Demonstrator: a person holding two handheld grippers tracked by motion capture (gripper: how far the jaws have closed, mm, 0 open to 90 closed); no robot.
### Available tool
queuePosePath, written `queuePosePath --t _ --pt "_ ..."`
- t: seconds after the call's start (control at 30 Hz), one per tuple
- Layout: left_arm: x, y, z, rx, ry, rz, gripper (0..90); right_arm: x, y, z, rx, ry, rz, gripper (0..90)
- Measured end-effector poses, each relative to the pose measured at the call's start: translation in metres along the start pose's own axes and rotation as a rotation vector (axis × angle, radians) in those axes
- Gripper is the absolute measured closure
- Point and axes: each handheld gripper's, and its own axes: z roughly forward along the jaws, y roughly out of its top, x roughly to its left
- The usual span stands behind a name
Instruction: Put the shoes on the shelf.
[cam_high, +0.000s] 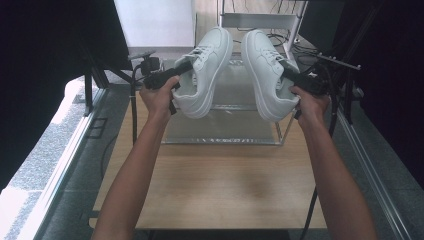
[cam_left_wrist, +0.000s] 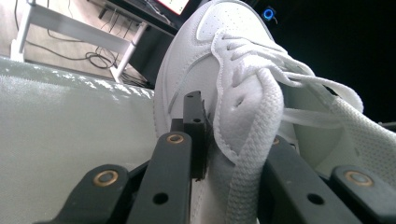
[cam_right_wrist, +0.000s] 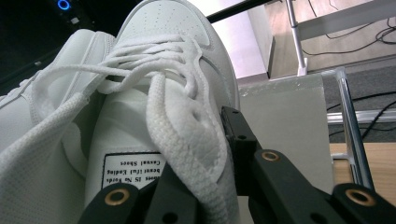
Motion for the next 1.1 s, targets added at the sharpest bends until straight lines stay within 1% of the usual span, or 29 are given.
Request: queuePosePath --t 0.03,0.07,0.1,0.13,0.17,0.2,0.23,0.3,0.33,0.37,0.43,0.47,0.5,0.53,0.63,0.73,0.83,0.87,0.9,0.93,1.0,1.07,1.1 --pt "0.001 0.001 0.002 0.001 0.007 -0.005 81.7 0.0 0.001 0.003 -0.002 -0.007 -0.008 84.8" --pt "0.002 0.002 0.004 0.003 0.014 -0.008 81.8 0.001 0.002 0.005 0.0 -0.011 -0.002 84.8" --pt "0.003 0.003 0.006 0.006 0.024 -0.005 81.7 0.001 0.003 0.007 0.0 -0.017 -0.005 84.8" --pt "0.003 0.004 0.008 0.012 0.035 0.001 81.7 0.002 0.005 0.009 0.009 -0.021 0.002 84.8" --pt "0.003 0.004 0.008 0.012 0.035 0.001 81.6 0.002 0.005 0.009 0.009 -0.021 0.002 84.8" --pt "0.004 0.006 0.013 0.021 0.052 0.003 81.6 0.003 0.006 0.015 0.008 -0.034 -0.003 84.8" --pt "0.004 0.006 0.016 0.025 0.06 0.002 81.5 0.004 0.006 0.018 0.005 -0.041 0.002 84.8" --pt "0.006 0.007 0.022 0.03 0.067 -0.014 81.6 0.003 0.006 0.027 0.013 -0.054 0.007 84.8" --pt "0.006 0.007 0.022 0.03 0.067 -0.014 81.6 0.003 0.006 0.027 0.013 -0.054 0.007 84.8" --pt "0.007 0.007 0.027 0.035 0.076 -0.029 81.5 0.003 0.005 0.037 0.019 -0.068 0.021 84.8" --pt "0.008 0.007 0.033 0.034 0.098 -0.03 81.4 0.003 0.006 0.044 0.036 -0.078 0.03 84.7" --pt "0.008 0.006 0.036 0.03 0.109 -0.027 81.2 0.003 0.007 0.048 0.045 -0.084 0.028 84.7" --pt "0.009 0.005 0.038 0.028 0.118 -0.029 81.1 0.005 0.007 0.052 0.042 -0.093 0.018 84.7" --pt "0.011 0.005 0.041 0.032 0.123 -0.035 81.1 0.005 0.007 0.056 0.043 -0.103 0.006 84.7" --pt "0.015 0.002 0.049 0.039 0.141 -0.058 81.0 0.006 0.004 0.068 0.072 -0.111 0.007 84.6" --pt "0.019 -0.001 0.054 0.041 0.164 -0.066 80.8 0.006 0.001 0.077 0.08 -0.13 0.013 84.6" --pt "0.022 -0.005 0.061 0.037 0.181 -0.112 79.7 0.008 0.0 0.084 0.092 -0.153 0.017 84.1" --pt "0.022 -0.006 0.063 0.038 0.19 -0.119 79.7 0.009 -0.001 0.087 0.095 -0.163 0.014 84.0" --pt "0.022 -0.008 0.066 0.038 0.201 -0.124 79.6 0.01 -0.001 0.089 0.099 -0.173 0.008 84.0" --pt "0.022 -0.009 0.068 0.036 0.206 -0.128 79.4 0.011 -0.003 0.093 0.1 -0.187 0.01 83.9" --pt "0.023 -0.012 0.071 0.028 0.216 -0.134 78.0 0.011 -0.005 0.097 0.105 -0.198 0.016 83.0" --pt "0.022 -0.013 0.074 0.029 0.224 -0.138 75.4 0.011 -0.006 0.101 0.106 -0.202 0.029 80.1" --pt "0.022 -0.014 0.076 0.028 0.23 -0.138 73.9 0.012 -0.006 0.103 0.106 -0.204 0.023 78.7"
